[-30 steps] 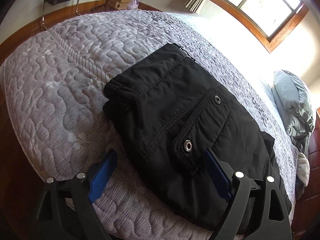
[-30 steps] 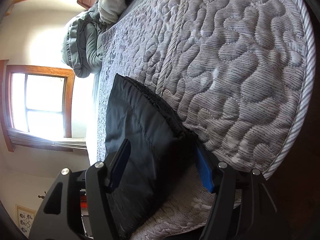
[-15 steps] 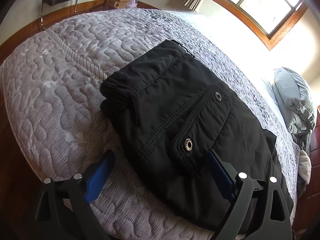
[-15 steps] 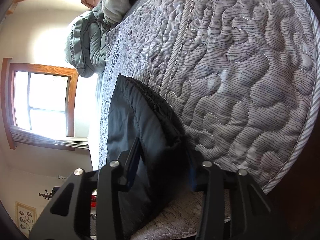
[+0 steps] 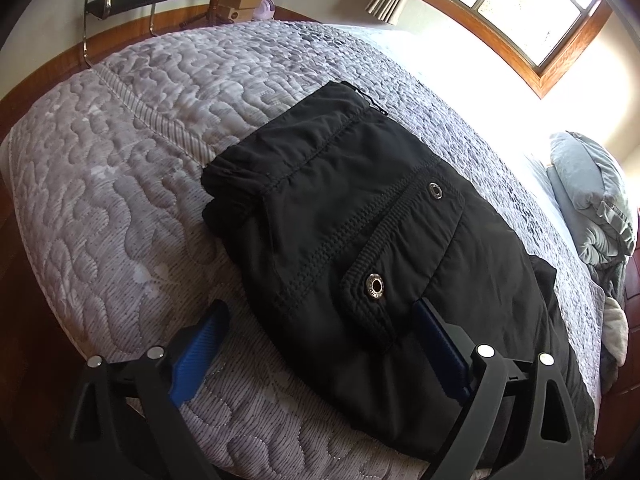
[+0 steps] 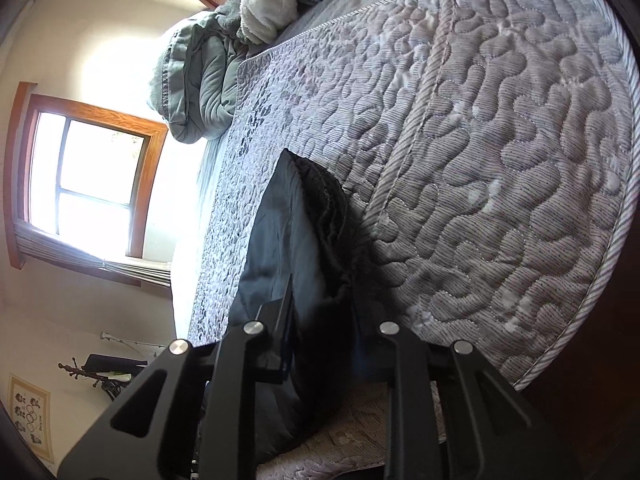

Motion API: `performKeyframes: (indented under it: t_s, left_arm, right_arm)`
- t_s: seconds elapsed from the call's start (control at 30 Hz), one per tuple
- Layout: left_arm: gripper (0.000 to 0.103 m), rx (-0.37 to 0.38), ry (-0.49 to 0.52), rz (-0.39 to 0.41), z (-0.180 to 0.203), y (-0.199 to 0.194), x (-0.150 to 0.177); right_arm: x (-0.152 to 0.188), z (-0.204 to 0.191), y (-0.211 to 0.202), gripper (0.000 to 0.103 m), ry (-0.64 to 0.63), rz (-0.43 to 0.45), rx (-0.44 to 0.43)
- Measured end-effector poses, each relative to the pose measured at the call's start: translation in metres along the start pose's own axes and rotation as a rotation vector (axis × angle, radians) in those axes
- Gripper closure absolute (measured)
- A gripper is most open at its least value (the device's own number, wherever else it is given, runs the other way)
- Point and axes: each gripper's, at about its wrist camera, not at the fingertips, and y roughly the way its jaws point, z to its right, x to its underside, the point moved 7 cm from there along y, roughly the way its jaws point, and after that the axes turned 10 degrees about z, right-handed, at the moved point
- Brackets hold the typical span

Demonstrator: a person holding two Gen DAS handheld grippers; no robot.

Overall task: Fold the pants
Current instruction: 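Lift the held pant leg upward with the right gripper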

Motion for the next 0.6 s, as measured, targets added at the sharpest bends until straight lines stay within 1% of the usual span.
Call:
performKeyframes:
  t_s: [0.6]
  left_arm:
    - [0.010,0.044,-0.047,0.008,-0.006,-0.005,0.000]
  right_arm:
    - [-0.003,-0.061,-0.014,0.084,-0.132,0.021,-0.013]
